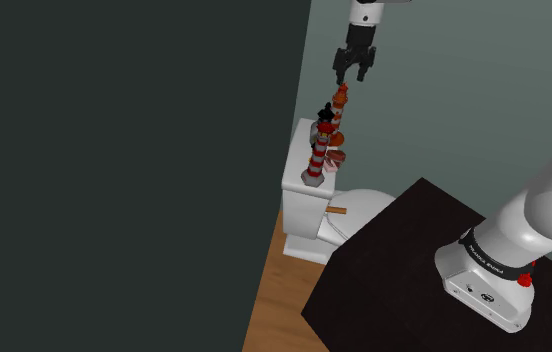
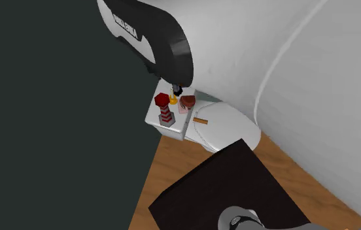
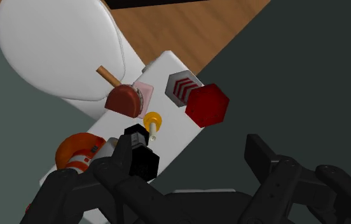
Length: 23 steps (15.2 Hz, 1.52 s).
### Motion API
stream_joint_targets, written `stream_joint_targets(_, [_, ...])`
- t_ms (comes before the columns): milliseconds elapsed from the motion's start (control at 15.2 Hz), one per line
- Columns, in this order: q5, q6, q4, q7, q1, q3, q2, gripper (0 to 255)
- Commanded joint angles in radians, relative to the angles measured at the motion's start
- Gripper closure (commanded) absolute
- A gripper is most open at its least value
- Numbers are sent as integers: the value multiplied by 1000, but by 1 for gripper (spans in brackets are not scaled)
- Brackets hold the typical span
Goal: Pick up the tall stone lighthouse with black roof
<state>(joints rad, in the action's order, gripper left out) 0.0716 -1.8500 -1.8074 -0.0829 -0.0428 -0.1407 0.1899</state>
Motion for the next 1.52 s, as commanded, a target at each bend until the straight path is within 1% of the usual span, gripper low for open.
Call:
stream_joint_targets(0, [4,4,61,-19,-10,-4,79,0])
stream_joint_targets(330, [13,41,265,-50,-35,-3,299,0])
stream_joint_targets(594, [17,98,471,-67,-59,0,490,0])
stream_joint_targets(726, [18,139,598,-72,-72,3,596,0])
stream_joint_targets(858, [17,194,754,-76,-88,6,716,0])
stream_joint_targets(924, [17,231,851,-77,-97,8,785,0])
stream_joint_targets(990, [16,280,974,-77,-108,10,869,0])
stream_joint_targets(1056, [16,292,1002,-77,-111,11,887,0])
stream_joint_targets(1452, [18,239,984,-77,-111,13,922,0])
